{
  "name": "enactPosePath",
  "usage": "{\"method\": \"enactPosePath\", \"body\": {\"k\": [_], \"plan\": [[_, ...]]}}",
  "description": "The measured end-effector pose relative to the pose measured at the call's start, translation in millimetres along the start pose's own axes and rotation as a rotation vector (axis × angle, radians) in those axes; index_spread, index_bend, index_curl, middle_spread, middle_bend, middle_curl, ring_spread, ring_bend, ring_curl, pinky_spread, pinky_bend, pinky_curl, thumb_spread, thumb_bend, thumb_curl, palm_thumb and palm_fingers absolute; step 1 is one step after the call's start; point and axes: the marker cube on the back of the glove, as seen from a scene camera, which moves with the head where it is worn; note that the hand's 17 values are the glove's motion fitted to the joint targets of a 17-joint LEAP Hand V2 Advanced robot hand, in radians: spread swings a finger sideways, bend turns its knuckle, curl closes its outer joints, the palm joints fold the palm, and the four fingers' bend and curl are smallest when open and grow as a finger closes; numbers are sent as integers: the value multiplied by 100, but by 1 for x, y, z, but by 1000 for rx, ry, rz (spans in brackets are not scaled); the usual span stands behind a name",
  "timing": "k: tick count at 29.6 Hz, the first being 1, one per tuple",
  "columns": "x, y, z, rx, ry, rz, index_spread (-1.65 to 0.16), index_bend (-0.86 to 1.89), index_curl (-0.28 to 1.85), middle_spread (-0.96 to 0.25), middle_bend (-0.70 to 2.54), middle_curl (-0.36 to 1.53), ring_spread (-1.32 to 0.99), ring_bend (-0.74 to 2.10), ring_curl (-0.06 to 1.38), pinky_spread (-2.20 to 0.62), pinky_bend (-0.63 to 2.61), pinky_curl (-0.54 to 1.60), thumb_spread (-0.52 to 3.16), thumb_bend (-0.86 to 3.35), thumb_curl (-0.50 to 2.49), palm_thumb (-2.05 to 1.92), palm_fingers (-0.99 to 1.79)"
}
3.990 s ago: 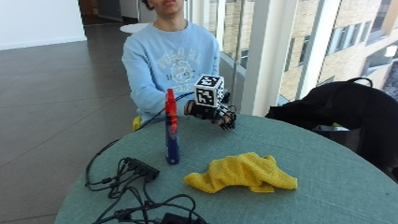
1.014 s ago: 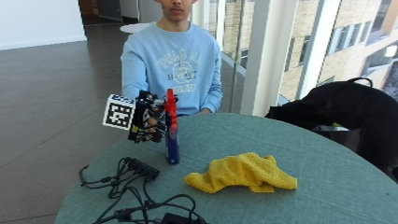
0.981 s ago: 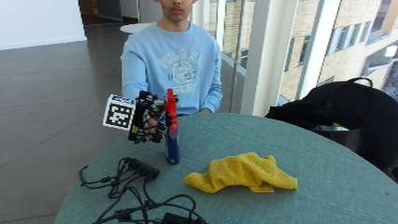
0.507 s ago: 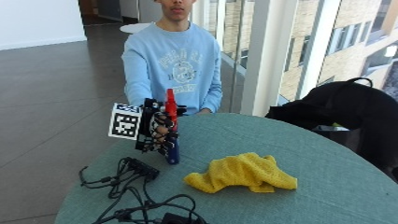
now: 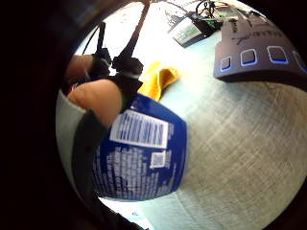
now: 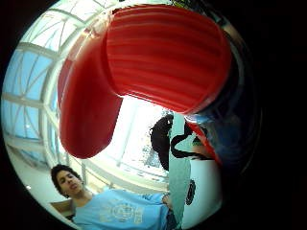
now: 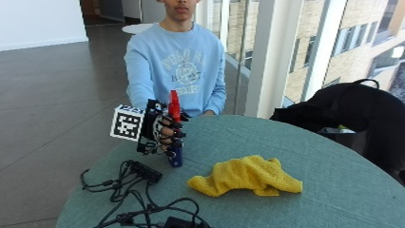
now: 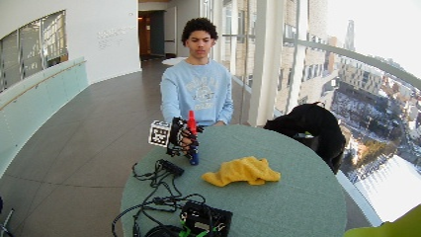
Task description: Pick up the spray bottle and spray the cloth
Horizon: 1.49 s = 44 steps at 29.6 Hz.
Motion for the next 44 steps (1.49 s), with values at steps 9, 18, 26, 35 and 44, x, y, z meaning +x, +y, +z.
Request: {"method": "enactPosePath", "body": {"k": [9, 18, 26, 35, 44], "plan": [[-10, -4, -3, -83, -20, -95, -29, 13, 30, -11, 35, 44, -5, 47, 39, 27, 17, 31, 88, -1, 50, 98, 102], [-37, -12, 4, -264, -7, -6, -26, 13, 31, -12, 35, 46, -5, 52, 41, 26, 19, 32, 79, -3, 54, 96, 111], [-60, -32, 9, -342, 70, 70, -25, 13, 32, -11, 36, 47, -4, 53, 41, 23, 19, 33, 75, -3, 56, 93, 113], [-81, -61, 8, -449, 187, 89, -23, 13, 32, -11, 36, 47, -4, 55, 41, 20, 21, 34, 76, -3, 57, 90, 115], [-75, -64, 26, -567, 271, 165, -20, 13, 33, -9, 38, 48, -3, 56, 41, 16, 21, 35, 78, -3, 58, 88, 118]]}}
